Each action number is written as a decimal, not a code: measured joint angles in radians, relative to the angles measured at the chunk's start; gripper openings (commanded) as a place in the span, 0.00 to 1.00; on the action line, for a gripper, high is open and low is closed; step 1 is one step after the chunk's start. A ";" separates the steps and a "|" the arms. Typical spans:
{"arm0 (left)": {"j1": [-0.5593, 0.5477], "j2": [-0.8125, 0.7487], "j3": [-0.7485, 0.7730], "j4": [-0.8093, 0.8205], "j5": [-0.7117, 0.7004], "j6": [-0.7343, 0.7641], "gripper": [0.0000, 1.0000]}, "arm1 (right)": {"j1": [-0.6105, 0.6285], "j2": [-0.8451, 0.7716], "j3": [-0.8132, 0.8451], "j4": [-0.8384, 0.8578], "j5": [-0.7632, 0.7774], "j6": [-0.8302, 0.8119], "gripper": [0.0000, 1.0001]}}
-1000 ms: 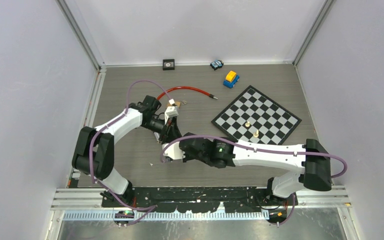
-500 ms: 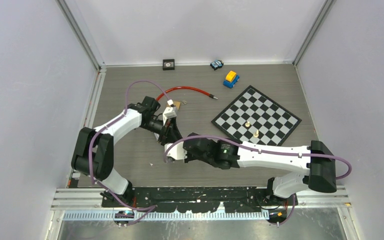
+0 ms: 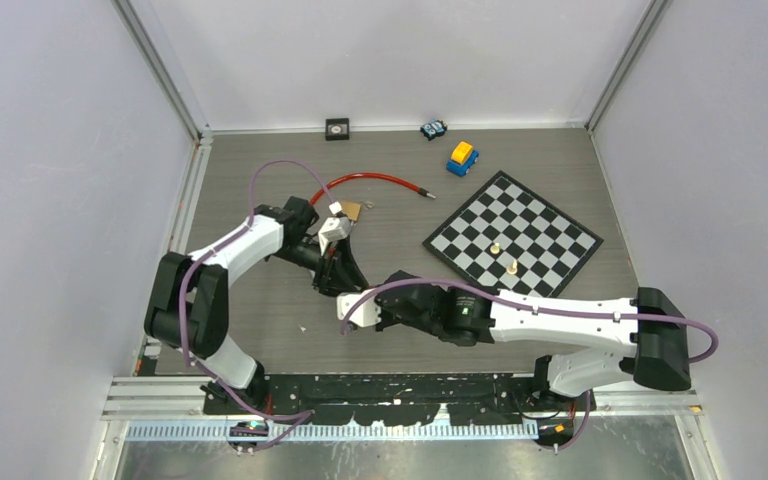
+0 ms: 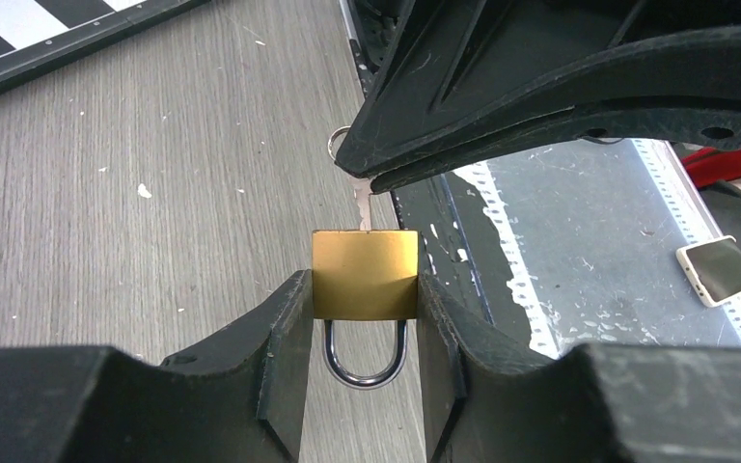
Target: Unlock with the key
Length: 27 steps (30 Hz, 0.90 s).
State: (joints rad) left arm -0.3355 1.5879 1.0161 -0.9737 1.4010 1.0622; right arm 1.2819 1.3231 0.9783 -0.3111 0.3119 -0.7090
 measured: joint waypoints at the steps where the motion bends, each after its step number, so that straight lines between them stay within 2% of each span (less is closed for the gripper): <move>1: 0.000 0.002 0.002 -0.007 0.002 0.008 0.00 | 0.000 -0.003 -0.004 0.004 -0.001 -0.001 0.02; 10: 0.004 0.008 0.005 -0.038 0.005 0.042 0.00 | 0.002 -0.006 -0.013 0.022 -0.008 0.003 0.01; 17: 0.005 0.011 0.005 -0.034 -0.020 0.018 0.00 | 0.008 0.024 0.000 0.015 -0.001 0.020 0.05; 27: 0.014 0.011 0.005 0.016 -0.046 -0.066 0.00 | 0.018 0.056 0.013 0.015 0.041 0.037 0.21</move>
State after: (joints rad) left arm -0.3210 1.5990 1.0206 -0.9577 1.3548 0.9966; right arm 1.2995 1.3792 0.9909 -0.2958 0.3531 -0.6720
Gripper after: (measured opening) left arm 0.399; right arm 0.162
